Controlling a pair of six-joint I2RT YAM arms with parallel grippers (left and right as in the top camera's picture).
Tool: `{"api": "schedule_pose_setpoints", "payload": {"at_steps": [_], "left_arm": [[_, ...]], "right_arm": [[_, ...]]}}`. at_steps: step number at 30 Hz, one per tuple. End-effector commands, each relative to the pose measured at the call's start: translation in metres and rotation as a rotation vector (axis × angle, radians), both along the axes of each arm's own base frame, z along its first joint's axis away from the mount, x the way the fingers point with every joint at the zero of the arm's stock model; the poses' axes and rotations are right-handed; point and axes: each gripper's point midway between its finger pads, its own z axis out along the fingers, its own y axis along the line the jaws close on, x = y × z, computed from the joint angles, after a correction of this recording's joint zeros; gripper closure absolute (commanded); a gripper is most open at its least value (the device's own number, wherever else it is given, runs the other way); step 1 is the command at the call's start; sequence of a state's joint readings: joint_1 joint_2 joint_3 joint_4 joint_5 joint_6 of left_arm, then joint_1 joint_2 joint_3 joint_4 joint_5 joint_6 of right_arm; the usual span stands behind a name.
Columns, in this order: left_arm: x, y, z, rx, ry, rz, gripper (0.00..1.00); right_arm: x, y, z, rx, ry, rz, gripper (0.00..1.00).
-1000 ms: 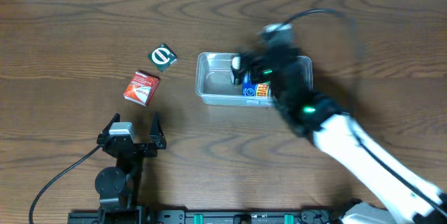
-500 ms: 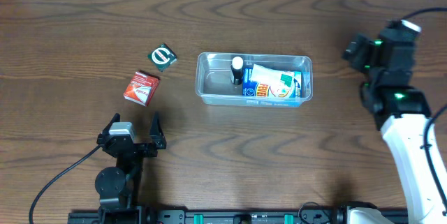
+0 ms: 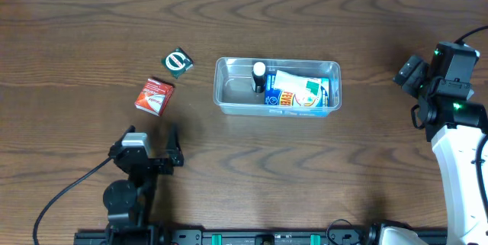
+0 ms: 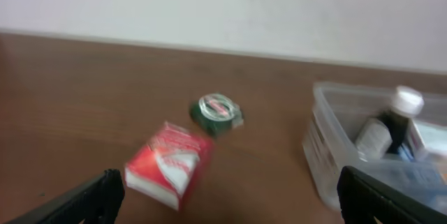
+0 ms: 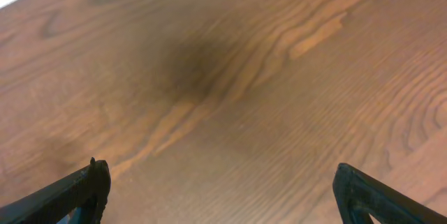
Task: Pack container
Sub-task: 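Open the right gripper and lift it away to the right side, then reach left gripper to the red Panadol box and grasp it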
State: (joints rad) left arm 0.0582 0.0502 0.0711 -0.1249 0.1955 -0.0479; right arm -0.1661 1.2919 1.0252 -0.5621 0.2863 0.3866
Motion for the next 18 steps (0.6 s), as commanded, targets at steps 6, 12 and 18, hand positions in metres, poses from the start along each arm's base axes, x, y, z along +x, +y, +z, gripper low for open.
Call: {"api": "schedule_pose_setpoints", "payload": {"at_steps": [6,12,18], "left_arm": [[0.008,-0.006,0.052,0.087,0.217,-0.074,0.02],[0.023,-0.005,0.073,0.204,0.524,-0.164,0.02],[0.048,-0.003,0.069,0.263,0.748,-0.254,0.02]], "right_arm": [[-0.001,-0.002,0.000,0.006,-0.001,-0.012,0.01],[-0.001,-0.002,0.000,0.006,-0.001,-0.012,0.01],[-0.001,-0.002,0.000,0.006,-0.001,-0.012,0.01]]}}
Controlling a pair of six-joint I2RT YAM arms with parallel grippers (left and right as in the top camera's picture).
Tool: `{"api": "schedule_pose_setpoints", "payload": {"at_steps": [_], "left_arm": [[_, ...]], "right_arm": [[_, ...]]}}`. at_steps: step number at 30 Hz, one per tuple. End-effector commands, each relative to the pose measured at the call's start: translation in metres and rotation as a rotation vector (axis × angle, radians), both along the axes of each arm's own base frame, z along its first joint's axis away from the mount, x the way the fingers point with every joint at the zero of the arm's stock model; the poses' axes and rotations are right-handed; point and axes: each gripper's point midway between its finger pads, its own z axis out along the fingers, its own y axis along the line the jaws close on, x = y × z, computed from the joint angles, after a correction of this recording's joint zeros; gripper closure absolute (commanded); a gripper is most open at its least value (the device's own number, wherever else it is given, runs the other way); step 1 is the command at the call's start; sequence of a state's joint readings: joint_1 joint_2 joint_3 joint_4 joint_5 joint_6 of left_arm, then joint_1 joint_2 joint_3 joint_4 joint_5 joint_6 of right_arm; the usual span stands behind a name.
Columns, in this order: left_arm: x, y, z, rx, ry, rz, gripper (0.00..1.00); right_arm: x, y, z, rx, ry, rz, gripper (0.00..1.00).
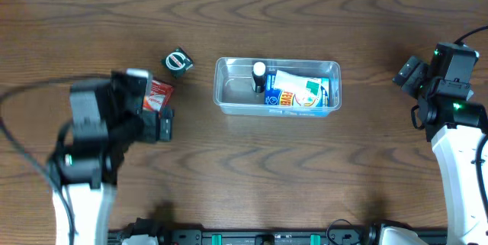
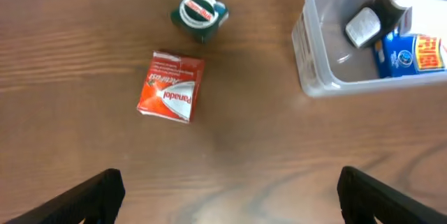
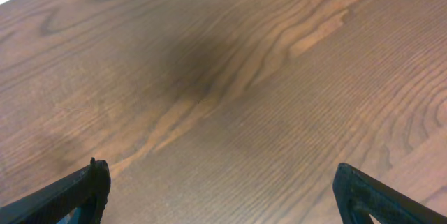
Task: Pack container
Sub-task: 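Reach left gripper to the red Panadol box and grasp it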
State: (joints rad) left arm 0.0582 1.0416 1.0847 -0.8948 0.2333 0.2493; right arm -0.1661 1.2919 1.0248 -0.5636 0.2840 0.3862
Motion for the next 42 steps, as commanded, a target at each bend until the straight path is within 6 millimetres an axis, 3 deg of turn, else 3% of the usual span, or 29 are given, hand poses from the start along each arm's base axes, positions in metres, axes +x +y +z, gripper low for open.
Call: {"api": "schedule_pose_setpoints", "payload": {"at_steps": [1,9,18,24,34,42], "left_arm": [[0.020,0.002,-0.006,0.048,0.073,-0.077,0.02],[0.038,0.015,-0.058,0.023,0.249,-0.043,0.02],[0.073,0.040,-0.084,0.029,0.232,-0.008,0.02],[0.107,0.044,-0.108,0.036,0.187,-0.033,0.02],[0.107,0.044,-0.162,0.056,0.305,-0.118,0.02],[0.115,0.046,-0.173,0.064,0.296,-0.122,0.02]], "right_arm": [[-0.001,-0.002,0.000,0.004,-0.003,-0.013,0.01],[-0.001,-0.002,0.000,0.004,-0.003,-0.013,0.01],[-0.001,-0.002,0.000,0.004,-0.003,-0.013,0.01],[-0.001,-0.002,0.000,0.004,-0.003,-0.013,0.01],[-0.001,-0.002,0.000,0.004,-0.003,-0.014,0.01],[-0.001,-0.002,0.000,0.004,-0.003,-0.014,0.01]]}}
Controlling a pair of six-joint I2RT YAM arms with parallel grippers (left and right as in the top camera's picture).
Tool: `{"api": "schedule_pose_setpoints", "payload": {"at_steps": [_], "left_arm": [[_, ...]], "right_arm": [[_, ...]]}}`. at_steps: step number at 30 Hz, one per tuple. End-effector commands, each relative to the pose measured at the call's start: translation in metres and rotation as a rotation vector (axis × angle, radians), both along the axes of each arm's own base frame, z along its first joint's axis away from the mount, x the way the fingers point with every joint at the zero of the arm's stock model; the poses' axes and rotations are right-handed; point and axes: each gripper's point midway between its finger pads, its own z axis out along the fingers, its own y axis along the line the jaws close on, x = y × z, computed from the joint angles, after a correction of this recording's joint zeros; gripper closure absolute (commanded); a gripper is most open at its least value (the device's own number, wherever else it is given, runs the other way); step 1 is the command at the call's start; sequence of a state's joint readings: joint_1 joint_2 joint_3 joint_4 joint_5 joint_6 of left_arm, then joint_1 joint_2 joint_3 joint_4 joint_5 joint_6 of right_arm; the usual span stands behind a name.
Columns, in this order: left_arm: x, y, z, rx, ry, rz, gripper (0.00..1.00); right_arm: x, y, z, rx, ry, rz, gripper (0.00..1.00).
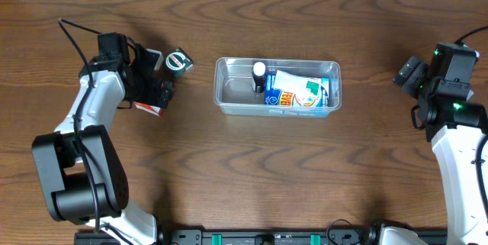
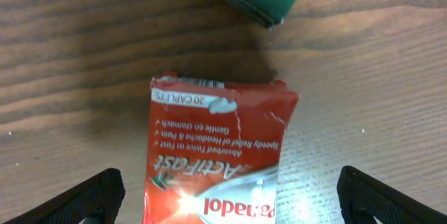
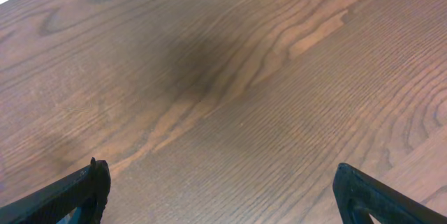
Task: Pack container
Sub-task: 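Reach left gripper to the red Panadol box and grasp it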
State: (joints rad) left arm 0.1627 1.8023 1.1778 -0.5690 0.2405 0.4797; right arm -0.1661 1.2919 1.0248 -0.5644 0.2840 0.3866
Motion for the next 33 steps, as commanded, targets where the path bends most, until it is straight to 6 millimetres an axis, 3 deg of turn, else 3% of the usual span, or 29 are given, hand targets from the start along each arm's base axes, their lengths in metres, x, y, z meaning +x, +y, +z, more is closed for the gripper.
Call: {"api": "schedule_pose_setpoints", "payload": {"at_steps": [1,11,22,26,33], "left_arm": [[0.006,0.001,-0.002,-0.001,-0.010,-0.020,0.02],[0.003,0.002,-0.024,0.002,0.038,-0.034,0.02],[0.000,0.000,-0.026,-0.009,0.052,-0.037,0.01],[0.000,0.000,-0.026,-0.008,0.052,-0.036,0.15],[-0.004,-0.001,-0.029,-0.011,0.067,-0.036,0.21]], "right_arm": [[-0.001,-0.002,0.001,0.003,-0.003,-0.013,0.01],[-0.001,-0.002,0.001,0.003,-0.003,-0.013,0.01],[-0.001,-0.002,0.001,0.003,-0.003,-0.013,0.01],[-0.001,-0.002,0.001,0.003,-0.003,-0.013,0.01],[-0.001,-0.002,0.001,0.003,-0.003,-0.013,0.01]]}}
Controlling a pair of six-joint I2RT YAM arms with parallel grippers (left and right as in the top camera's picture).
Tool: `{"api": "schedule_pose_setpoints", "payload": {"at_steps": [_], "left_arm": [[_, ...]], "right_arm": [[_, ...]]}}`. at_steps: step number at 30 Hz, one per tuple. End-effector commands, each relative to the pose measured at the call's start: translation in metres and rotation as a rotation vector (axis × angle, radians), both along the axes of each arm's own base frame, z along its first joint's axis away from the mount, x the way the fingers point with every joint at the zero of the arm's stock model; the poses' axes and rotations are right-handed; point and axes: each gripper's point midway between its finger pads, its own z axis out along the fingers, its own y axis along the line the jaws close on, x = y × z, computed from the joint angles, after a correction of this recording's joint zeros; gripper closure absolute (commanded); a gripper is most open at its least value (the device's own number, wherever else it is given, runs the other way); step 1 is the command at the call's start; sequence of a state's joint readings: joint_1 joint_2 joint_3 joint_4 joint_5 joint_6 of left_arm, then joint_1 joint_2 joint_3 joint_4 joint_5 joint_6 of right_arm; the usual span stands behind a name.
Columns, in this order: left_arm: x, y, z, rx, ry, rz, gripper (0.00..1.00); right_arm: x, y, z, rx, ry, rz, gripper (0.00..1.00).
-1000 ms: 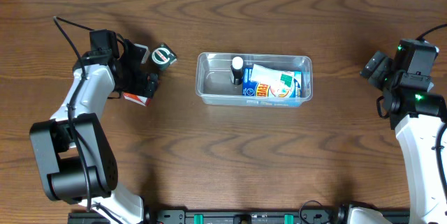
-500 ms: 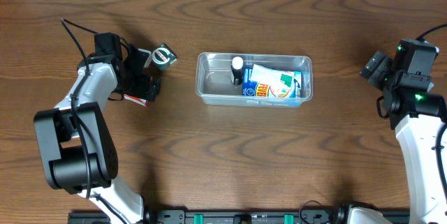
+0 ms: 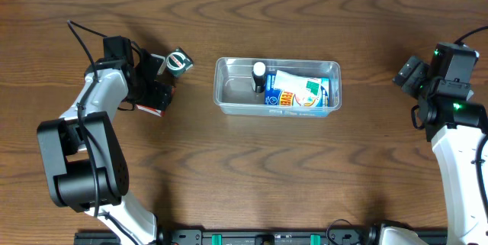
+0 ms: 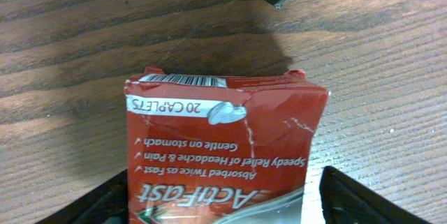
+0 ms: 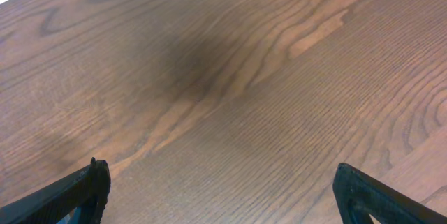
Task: Pack container
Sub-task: 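Reach left gripper to the red Panadol box and grasp it, then carry the Panadol box into the container and release it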
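A red Panadol ActiFast box (image 4: 223,140) lies flat on the table left of the clear plastic container (image 3: 221,85). My left gripper (image 4: 223,199) is down over it, open, one finger (image 4: 98,199) against the box's left edge and the other a small gap off its right edge. In the overhead view the left gripper (image 3: 156,92) covers most of the red box (image 3: 150,108). A small green box (image 3: 178,60) lies just beyond it. The container holds a dark bottle with a white cap (image 3: 258,77) and a blue-and-white carton (image 3: 301,91). My right gripper (image 5: 223,182) is open over bare wood.
The right arm (image 3: 450,100) stands at the table's right side, well away from the container. The green box shows at the top edge of the left wrist view, close to the red box's far end. The table's far edge meets a white wall.
My left gripper has come lower and closer onto the red box, and its fingers stand nearer together, close to the box's sides. The right arm has not moved.
At first my left arm was low at the front left, open, with both small boxes ahead of it. Then it was raised above the red box. Then it sat low over the box, and now its fingers flank it closely. The right gripper stayed open and still.
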State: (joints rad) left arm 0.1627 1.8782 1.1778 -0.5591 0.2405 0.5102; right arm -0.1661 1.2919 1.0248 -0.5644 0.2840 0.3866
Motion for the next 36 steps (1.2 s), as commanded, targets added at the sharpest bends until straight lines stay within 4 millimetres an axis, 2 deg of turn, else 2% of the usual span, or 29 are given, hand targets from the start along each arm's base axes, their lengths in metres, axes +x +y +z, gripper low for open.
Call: {"api": "schedule_pose_setpoints", "payload": {"at_steps": [1,3,7,14,18,22,32,36], "left_arm": [[-0.001,0.000,-0.002,-0.009,0.009,-0.006,0.25],[-0.001,0.000,-0.003,-0.010,0.013,-0.006,0.31],[-0.004,-0.001,-0.003,-0.015,0.024,0.007,0.36],[-0.004,-0.001,-0.001,-0.030,0.033,0.066,0.37],[0.002,0.000,0.011,-0.052,0.014,0.164,0.37],[0.009,-0.006,0.039,-0.119,-0.040,0.264,0.37],[0.008,-0.057,0.147,-0.423,-0.235,0.247,0.37],[0.003,-0.081,0.173,-0.448,-0.286,0.207,0.36]], "right_arm": [[-0.001,-0.002,0.001,0.003,-0.003,-0.013,0.01],[-0.001,-0.002,0.001,0.003,-0.004,-0.013,0.01],[-0.001,-0.002,0.001,0.003,-0.003,-0.013,0.01],[-0.001,-0.002,0.001,0.003,-0.004,-0.013,0.01],[-0.001,-0.002,0.001,0.003,-0.003,-0.013,0.01],[-0.001,-0.002,0.001,0.003,-0.003,-0.013,0.01],[0.000,-0.002,0.001,0.003,-0.004,-0.013,0.01],[0.000,-0.002,0.001,0.003,-0.003,-0.012,0.01]]}}
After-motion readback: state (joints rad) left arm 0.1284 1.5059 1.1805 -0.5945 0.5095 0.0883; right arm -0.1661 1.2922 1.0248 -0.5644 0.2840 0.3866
